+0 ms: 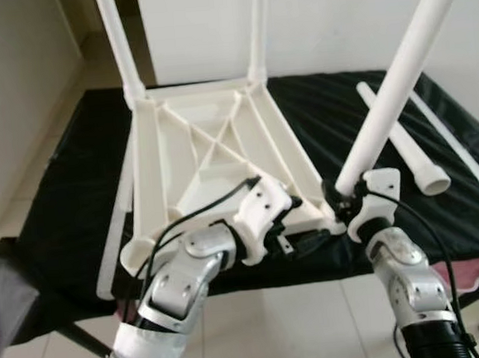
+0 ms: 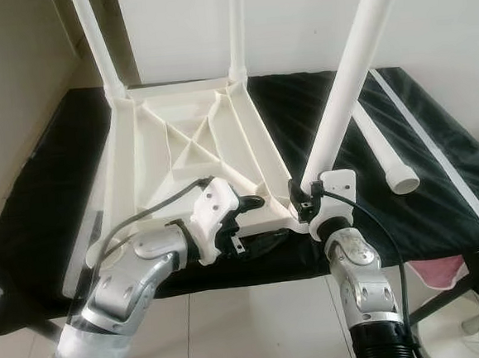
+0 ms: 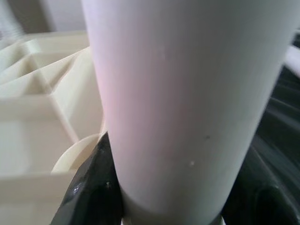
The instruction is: Building children table
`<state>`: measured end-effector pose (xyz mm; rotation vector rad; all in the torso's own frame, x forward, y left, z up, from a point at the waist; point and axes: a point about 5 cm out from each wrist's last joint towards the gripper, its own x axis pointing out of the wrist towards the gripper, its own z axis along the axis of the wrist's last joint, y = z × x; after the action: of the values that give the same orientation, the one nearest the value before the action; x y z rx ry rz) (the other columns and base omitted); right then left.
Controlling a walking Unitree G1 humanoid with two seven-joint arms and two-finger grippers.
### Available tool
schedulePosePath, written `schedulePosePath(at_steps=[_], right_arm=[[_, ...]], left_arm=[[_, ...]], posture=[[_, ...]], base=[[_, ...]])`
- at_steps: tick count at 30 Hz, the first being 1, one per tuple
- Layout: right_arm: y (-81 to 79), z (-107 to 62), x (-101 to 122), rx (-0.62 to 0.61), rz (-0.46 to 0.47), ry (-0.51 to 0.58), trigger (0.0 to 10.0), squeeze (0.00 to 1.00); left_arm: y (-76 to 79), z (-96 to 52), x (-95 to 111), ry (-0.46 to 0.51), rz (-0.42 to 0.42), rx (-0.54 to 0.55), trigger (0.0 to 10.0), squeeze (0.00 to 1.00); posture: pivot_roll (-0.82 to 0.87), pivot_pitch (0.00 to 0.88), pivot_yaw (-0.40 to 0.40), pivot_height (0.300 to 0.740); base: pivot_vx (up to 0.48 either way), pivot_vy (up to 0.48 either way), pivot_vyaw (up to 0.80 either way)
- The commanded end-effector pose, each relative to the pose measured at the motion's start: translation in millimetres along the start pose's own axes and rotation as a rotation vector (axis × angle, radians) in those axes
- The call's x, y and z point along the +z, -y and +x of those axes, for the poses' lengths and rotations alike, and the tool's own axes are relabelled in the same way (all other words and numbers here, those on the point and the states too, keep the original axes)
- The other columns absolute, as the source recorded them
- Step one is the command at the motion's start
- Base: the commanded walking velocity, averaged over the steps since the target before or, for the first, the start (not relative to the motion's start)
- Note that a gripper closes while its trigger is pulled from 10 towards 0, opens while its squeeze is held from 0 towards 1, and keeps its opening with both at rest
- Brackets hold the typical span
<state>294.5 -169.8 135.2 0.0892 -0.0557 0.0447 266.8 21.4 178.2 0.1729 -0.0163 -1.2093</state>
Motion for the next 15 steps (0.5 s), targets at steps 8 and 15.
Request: schedulePosePath(at_steps=[8, 15], right_arm=[[-23.6, -10.1, -11.0, -0.266, 0.170, -0.015, 10.0, 0.00], [-22.5, -13.1, -7.2, -0.294, 0.149, -0.010, 10.0, 0.00]], left_arm=[[0.6, 1.9, -1.7, -0.006, -0.008, 0.036, 10.0, 0.00], [1.0, 2.2, -1.3, -0.007, -0.002, 0.025, 10.0, 0.00]], posture=[[-0.04, 0.015, -0.016, 0.740], [-0.04, 0.010, -0.009, 0.740]], base=[[0.000, 0.000, 0.00], [0.000, 0.000, 0.00]])
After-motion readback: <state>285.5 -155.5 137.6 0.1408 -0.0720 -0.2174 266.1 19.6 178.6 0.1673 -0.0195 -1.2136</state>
